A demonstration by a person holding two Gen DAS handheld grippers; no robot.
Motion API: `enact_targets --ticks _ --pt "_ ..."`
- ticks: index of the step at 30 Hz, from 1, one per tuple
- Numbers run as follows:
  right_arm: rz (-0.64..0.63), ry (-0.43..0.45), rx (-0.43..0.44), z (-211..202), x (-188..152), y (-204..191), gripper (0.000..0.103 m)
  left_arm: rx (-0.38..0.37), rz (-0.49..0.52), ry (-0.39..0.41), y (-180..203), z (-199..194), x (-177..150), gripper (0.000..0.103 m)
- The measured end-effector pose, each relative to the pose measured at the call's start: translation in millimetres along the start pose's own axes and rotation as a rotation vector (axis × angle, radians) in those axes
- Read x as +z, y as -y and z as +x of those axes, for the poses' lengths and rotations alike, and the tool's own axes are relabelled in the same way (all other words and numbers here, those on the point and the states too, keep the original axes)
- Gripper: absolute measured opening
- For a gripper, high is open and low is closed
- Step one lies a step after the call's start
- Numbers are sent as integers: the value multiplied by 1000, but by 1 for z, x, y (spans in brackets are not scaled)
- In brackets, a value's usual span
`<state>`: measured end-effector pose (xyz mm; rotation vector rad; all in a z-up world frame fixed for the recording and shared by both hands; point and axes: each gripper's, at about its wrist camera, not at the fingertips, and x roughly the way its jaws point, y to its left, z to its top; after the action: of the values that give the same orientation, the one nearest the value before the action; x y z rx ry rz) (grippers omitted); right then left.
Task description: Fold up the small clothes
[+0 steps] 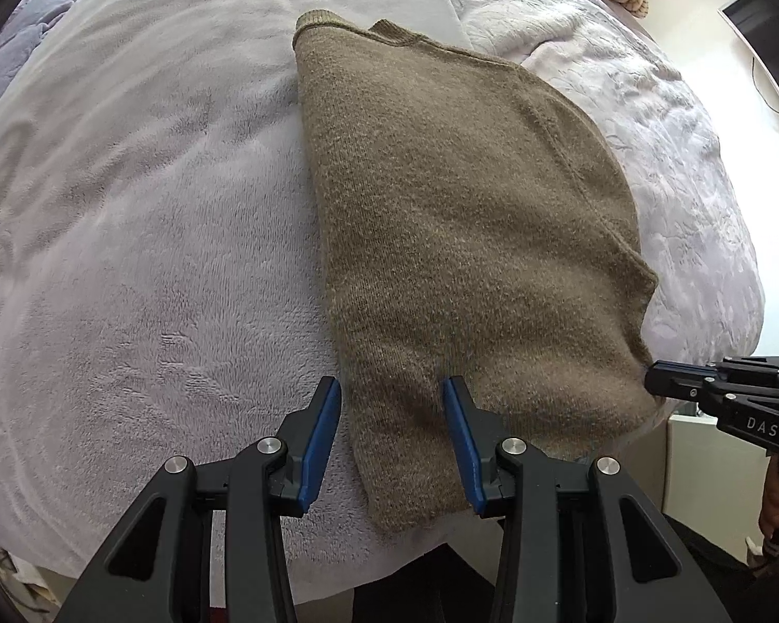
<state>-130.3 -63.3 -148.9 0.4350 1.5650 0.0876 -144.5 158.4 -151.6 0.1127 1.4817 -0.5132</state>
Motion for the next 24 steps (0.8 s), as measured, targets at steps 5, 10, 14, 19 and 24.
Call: enact_targets --ticks 5,10,14,19,24 --pt "9 13 -19 -6 -2 -4 4 -3 4 0 -1 0 1 43" --pt "40 23 -49 -11 -3 0 4 -5 10 0 -1 -2 0 43" --pt "97 40 -31 -16 -2 8 4 -5 18 3 -2 -6 -3 43" --pt "139 65 -1 -22 0 9 4 9 29 10 -5 -12 -3 44" --pt "147 86 9 -28 3 4 4 14 34 12 -4 -15 1 44"
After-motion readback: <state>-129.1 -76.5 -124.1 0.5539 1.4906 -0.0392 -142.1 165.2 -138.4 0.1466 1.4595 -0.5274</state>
